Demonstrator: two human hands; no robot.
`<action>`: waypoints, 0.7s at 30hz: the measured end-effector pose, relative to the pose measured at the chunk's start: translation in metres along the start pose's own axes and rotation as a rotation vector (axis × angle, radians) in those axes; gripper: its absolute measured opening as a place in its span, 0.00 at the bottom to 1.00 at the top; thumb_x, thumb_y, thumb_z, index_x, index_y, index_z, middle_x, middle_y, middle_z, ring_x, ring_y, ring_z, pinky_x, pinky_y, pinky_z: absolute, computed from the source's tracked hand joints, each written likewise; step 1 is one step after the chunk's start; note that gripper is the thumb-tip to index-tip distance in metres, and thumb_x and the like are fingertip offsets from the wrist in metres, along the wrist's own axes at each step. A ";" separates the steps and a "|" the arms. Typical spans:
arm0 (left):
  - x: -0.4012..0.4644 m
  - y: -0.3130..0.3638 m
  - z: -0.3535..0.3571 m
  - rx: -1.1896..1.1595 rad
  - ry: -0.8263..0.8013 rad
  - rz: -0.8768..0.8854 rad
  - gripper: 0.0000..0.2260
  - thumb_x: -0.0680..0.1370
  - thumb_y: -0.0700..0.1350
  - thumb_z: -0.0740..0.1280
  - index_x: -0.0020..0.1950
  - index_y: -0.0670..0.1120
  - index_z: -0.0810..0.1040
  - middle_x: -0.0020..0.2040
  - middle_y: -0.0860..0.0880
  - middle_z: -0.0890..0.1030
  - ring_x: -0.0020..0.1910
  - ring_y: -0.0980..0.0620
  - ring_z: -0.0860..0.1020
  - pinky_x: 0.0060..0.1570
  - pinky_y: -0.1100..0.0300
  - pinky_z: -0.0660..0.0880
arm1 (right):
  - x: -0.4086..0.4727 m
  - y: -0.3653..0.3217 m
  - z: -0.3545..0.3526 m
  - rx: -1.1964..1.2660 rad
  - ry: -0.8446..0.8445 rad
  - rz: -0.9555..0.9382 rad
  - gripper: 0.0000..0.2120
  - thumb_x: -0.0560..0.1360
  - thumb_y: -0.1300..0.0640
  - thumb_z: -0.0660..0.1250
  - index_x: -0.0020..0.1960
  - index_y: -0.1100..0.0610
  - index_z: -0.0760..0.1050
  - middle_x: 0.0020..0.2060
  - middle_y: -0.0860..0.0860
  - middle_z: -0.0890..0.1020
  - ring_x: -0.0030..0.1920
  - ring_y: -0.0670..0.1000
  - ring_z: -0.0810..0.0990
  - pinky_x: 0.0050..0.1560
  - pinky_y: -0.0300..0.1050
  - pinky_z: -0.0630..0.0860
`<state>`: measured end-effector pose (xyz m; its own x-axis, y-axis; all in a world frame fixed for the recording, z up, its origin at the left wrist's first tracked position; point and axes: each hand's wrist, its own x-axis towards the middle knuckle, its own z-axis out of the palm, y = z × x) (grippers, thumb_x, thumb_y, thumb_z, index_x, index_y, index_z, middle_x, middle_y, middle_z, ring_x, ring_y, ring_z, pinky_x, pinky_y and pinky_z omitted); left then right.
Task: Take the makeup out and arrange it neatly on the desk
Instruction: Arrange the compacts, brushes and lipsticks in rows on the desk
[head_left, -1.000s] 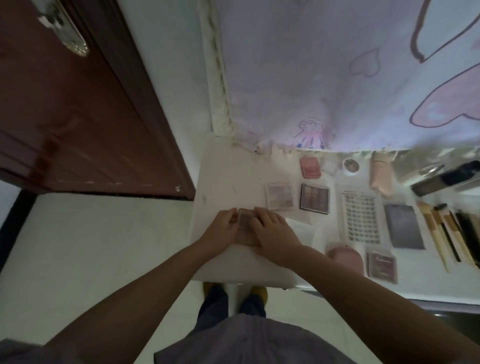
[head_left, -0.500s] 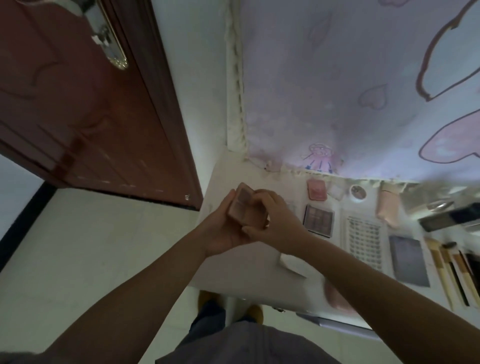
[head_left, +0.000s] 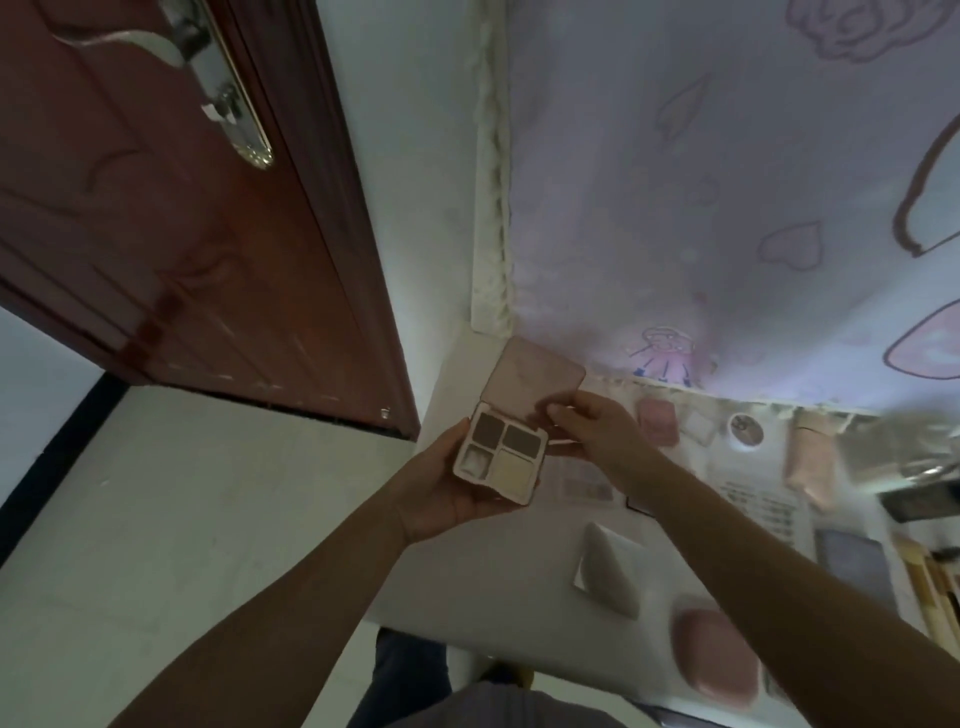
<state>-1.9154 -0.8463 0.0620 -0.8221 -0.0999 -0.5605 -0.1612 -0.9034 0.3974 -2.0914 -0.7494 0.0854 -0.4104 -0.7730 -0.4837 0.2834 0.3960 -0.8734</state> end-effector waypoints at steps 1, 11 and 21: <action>0.006 0.006 -0.004 0.035 0.055 0.032 0.19 0.76 0.51 0.61 0.60 0.41 0.79 0.59 0.39 0.79 0.55 0.43 0.78 0.56 0.48 0.76 | 0.010 0.001 0.003 -0.056 0.046 -0.016 0.07 0.79 0.64 0.60 0.47 0.59 0.77 0.42 0.54 0.83 0.43 0.49 0.83 0.42 0.40 0.81; 0.075 0.085 -0.057 0.640 0.538 0.246 0.14 0.79 0.35 0.58 0.51 0.45 0.83 0.48 0.43 0.83 0.47 0.47 0.79 0.54 0.54 0.76 | 0.119 -0.001 0.041 -0.335 0.317 -0.032 0.08 0.78 0.60 0.63 0.53 0.58 0.80 0.44 0.48 0.80 0.41 0.42 0.76 0.39 0.23 0.69; 0.102 0.087 -0.076 1.157 0.579 0.332 0.16 0.75 0.30 0.53 0.49 0.36 0.80 0.45 0.34 0.76 0.32 0.51 0.71 0.26 0.73 0.64 | 0.149 0.014 0.036 -0.458 0.372 0.041 0.10 0.78 0.56 0.63 0.38 0.52 0.74 0.41 0.52 0.71 0.36 0.51 0.72 0.35 0.37 0.68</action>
<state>-1.9719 -0.9667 -0.0166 -0.6105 -0.6660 -0.4287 -0.6038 0.0410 0.7961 -2.1174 -0.8774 0.0032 -0.7065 -0.5600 -0.4327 -0.0639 0.6594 -0.7490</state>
